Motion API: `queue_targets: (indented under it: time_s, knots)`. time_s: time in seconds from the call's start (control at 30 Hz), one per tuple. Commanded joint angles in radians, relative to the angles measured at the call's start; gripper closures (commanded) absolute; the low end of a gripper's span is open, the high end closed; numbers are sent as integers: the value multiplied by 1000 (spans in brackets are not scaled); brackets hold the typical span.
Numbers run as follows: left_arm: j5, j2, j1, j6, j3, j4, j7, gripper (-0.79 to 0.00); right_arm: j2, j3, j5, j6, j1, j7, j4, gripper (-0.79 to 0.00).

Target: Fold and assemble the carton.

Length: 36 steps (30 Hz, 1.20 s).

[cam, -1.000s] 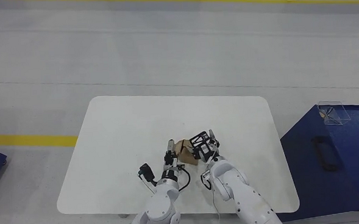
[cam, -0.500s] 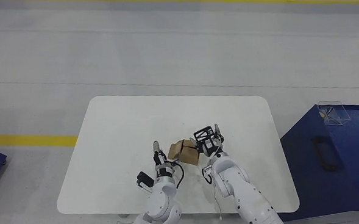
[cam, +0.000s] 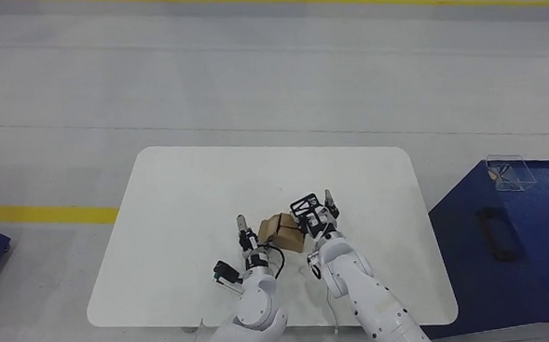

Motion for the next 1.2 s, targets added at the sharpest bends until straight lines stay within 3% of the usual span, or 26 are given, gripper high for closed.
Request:
queue_targets:
  time_s: [0.0,0.33,0.67,1.17]
  knots:
    - [-2,-7,-16,-3,-1,32,0,-785,-2,-1,-4,-1,1,1,6,-785]
    - [36,-25,-59,-133,-37,130,-36,-785,-7,3,-20,-17,-1,-3,23,-785]
    - [89,-29,-67,-322,-91,129,-130,-785,-9,12,-34,-30,-15,-5,-2,-785]
    - [193,-27,-45,-251,-104,97,-320,-785,-5,53,-47,-67,-45,8,-58,-785]
